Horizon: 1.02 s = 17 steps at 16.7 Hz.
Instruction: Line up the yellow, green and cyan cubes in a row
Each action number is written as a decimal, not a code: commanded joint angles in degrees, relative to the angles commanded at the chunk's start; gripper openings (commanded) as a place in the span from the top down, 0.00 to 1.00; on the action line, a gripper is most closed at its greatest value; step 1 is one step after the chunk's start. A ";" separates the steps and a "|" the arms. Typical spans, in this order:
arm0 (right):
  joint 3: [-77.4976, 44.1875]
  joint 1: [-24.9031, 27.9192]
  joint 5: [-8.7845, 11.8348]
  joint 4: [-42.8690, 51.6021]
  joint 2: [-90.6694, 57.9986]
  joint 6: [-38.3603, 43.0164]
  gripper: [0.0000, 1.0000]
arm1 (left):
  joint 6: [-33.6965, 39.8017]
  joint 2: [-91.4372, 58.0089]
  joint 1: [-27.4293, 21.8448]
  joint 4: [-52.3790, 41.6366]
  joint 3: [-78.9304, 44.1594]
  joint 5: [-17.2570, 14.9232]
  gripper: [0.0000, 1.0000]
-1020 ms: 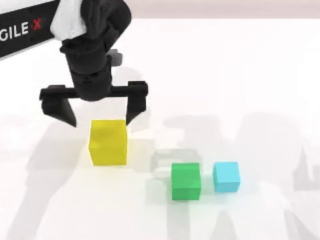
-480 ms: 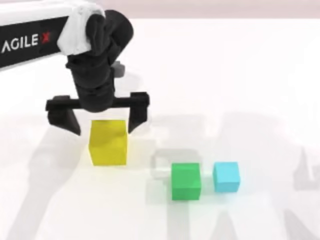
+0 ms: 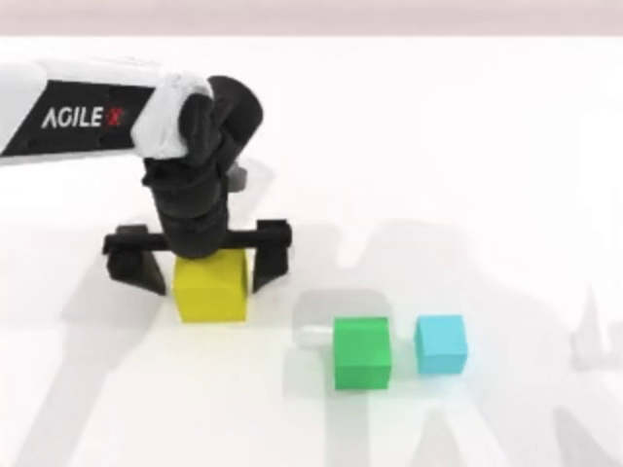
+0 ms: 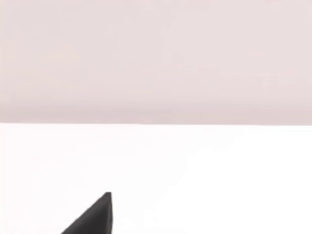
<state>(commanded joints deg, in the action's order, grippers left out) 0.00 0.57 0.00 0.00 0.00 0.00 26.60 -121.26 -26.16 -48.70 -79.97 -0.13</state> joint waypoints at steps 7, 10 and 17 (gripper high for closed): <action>0.00 0.00 0.00 0.00 0.00 0.00 0.00 | 0.00 0.00 0.00 0.00 0.00 0.00 0.38; 0.00 0.00 0.00 0.00 0.00 0.00 0.00 | 0.00 0.00 0.00 0.00 0.00 0.00 0.60; 0.00 0.00 0.00 0.00 0.00 0.00 0.00 | 0.00 0.00 0.00 0.00 0.00 0.00 1.00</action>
<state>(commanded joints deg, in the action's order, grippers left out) 0.00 0.57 0.00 0.00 0.00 0.00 26.60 -121.26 -26.16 -48.70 -79.97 -0.13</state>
